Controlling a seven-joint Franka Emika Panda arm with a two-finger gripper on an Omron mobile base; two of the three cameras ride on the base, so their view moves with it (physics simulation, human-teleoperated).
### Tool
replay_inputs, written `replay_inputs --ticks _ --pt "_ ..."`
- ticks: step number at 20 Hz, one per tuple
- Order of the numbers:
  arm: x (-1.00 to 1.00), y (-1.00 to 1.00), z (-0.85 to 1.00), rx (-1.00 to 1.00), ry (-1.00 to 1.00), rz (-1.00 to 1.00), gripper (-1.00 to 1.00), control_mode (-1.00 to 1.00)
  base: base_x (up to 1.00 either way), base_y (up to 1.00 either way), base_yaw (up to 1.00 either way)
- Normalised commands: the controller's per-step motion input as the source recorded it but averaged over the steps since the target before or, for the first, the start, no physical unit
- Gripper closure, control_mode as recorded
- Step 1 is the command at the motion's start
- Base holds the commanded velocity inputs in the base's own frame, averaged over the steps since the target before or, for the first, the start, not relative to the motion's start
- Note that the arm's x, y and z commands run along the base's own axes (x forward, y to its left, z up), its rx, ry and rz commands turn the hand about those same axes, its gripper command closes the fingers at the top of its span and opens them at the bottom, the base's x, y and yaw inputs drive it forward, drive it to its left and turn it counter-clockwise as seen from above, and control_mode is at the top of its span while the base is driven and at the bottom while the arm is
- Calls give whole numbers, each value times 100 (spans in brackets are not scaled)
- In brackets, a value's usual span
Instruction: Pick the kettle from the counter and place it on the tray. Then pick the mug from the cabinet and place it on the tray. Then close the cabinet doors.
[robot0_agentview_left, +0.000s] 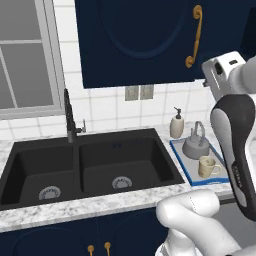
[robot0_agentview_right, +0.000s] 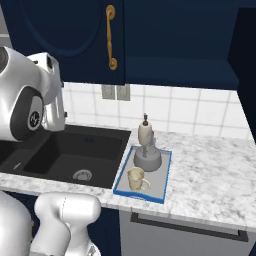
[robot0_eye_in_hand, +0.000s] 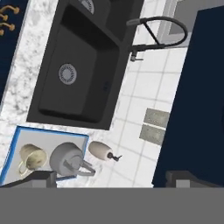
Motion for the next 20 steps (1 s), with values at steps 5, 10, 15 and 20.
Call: replay_inputs --ticks 5,10,15,20 --pt "-38 -40 -1 0 0 -18 -100 -100 0 0 0" --pt "-24 -64 -1 0 0 -22 -100 -100 0 0 0" --pt "-14 -91 -4 4 0 -24 -100 -100 0 0 0" --pt "-7 -89 -11 5 0 -25 -100 -100 0 0 0"
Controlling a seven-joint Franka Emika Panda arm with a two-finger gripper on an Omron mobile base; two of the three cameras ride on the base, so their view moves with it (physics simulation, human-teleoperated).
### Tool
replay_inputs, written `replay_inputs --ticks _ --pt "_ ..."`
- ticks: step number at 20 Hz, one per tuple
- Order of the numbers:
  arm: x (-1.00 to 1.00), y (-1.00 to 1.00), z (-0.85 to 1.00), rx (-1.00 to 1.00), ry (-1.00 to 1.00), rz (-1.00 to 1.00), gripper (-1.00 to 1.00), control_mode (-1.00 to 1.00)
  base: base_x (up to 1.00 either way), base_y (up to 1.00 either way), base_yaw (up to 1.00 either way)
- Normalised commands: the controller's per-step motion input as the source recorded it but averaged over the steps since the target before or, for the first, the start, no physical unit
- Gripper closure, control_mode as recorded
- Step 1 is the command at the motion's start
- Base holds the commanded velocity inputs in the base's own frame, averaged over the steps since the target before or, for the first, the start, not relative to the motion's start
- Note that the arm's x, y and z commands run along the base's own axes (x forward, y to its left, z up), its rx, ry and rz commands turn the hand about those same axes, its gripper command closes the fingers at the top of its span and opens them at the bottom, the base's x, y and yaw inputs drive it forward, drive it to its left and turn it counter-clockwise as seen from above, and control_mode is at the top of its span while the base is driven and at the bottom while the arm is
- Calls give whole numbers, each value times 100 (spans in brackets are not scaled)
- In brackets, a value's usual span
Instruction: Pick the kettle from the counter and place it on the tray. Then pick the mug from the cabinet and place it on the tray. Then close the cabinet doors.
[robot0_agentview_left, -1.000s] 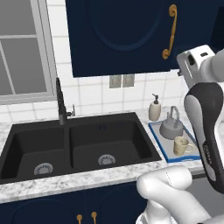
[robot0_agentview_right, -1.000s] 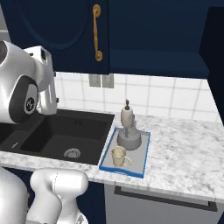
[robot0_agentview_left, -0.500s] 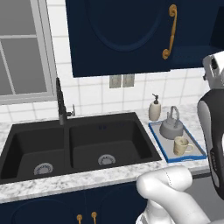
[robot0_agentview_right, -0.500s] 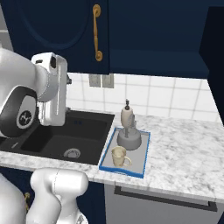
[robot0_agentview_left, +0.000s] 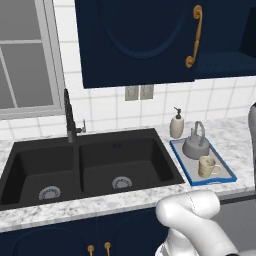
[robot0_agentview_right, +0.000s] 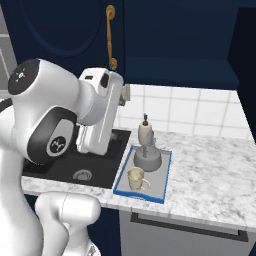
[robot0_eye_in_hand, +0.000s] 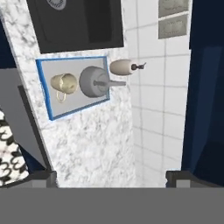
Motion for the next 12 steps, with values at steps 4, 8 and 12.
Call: replay_inputs --ticks 4,8,12 --pt "-11 -84 -10 0 -2 -25 -100 -100 0 0 0" --pt "-7 -86 -9 4 0 -26 -100 -100 0 0 0" --pt "-31 -77 -5 0 -4 -29 -100 -100 0 0 0"
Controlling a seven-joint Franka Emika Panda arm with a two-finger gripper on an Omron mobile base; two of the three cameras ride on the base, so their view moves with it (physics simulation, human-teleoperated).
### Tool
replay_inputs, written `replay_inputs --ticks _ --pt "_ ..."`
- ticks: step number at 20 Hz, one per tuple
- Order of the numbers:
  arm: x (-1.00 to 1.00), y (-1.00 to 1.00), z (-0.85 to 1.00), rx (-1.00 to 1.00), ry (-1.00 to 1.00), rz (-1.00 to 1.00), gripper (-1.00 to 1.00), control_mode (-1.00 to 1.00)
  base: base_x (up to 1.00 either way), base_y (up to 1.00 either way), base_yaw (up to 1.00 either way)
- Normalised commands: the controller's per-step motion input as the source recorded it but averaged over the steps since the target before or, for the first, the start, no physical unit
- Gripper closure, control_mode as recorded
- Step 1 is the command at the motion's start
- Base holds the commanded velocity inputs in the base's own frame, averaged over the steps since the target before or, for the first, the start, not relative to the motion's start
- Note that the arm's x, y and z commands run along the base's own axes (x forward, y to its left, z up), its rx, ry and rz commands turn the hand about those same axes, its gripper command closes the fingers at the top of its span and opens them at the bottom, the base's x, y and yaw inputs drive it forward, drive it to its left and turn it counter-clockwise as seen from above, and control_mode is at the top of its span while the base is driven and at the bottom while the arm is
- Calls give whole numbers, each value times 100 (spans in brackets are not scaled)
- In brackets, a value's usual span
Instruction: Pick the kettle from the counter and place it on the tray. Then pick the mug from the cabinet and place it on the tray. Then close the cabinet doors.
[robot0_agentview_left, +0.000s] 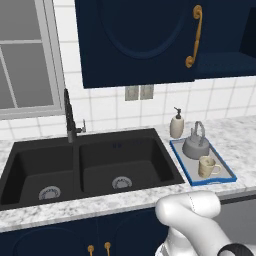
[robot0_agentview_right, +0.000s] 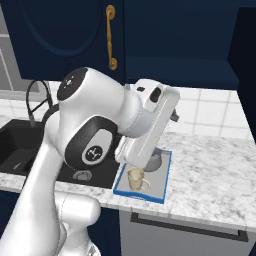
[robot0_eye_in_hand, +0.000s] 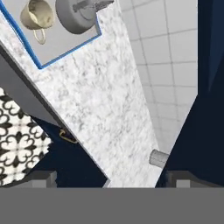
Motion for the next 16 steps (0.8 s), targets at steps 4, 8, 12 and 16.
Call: replay_inputs --ticks 4,8,12,16 --pt "-48 -59 0 -10 -3 -18 -100 -100 0 0 0" --pt "-52 -53 1 -22 -2 -9 -100 -100 0 0 0" --pt "-51 -53 1 -25 -2 -6 -100 -100 0 0 0" --pt "-36 -29 10 -23 -1 -19 -100 -100 0 0 0"
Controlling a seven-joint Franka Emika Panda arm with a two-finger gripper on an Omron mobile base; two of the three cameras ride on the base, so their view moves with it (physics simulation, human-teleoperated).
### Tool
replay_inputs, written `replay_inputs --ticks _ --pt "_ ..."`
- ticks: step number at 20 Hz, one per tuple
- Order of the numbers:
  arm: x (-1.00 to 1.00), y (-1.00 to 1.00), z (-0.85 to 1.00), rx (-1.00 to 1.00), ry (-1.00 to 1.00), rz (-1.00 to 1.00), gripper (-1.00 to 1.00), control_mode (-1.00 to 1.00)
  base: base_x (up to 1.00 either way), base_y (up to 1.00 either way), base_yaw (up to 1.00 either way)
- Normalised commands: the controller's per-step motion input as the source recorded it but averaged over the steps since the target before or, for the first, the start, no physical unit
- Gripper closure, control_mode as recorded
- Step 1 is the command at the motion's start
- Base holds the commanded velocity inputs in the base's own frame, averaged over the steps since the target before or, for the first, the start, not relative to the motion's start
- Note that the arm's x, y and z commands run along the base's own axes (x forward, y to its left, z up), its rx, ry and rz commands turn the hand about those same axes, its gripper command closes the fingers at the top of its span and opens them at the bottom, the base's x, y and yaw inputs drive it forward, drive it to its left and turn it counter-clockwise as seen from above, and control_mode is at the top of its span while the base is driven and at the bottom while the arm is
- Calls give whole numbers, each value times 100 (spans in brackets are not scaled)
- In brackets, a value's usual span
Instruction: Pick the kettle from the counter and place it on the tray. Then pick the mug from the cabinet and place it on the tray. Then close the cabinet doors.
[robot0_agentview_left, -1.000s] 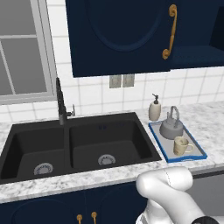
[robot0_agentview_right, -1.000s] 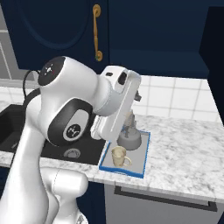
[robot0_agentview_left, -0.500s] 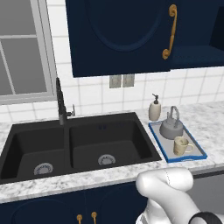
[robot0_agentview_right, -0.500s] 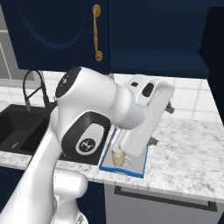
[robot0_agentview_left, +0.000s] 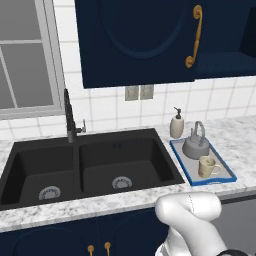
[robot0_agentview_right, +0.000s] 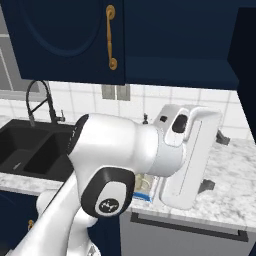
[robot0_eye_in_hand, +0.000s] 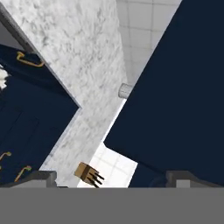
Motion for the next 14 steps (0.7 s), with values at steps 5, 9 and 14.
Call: replay_inputs --ticks 5,9,14 --pt "-21 -43 17 -12 0 -31 -100 -100 0 0 0" --pt "-16 -50 14 -5 -3 -27 -100 -100 0 0 0" --pt "-11 -47 10 -6 -30 -6 -100 -100 0 0 0"
